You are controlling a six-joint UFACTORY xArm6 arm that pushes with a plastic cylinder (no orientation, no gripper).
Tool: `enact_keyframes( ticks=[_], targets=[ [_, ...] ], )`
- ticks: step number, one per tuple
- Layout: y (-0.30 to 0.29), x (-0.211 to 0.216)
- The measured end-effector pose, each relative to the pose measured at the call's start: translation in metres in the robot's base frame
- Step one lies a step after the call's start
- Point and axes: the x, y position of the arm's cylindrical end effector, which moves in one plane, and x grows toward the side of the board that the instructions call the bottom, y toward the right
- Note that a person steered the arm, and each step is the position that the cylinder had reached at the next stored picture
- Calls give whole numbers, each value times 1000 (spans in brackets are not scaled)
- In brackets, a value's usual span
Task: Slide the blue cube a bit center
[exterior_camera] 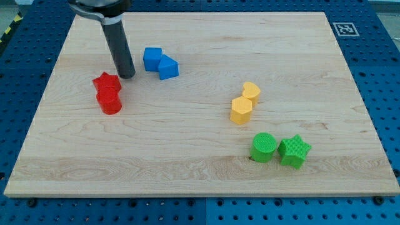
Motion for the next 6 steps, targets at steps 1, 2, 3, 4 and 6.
enact_keyframes(
  ticks=[1, 2, 3, 4, 6],
  targets=[
    [0, -3],
    [14, -20],
    [45, -29],
    [87, -29],
    [161, -30]
  ],
)
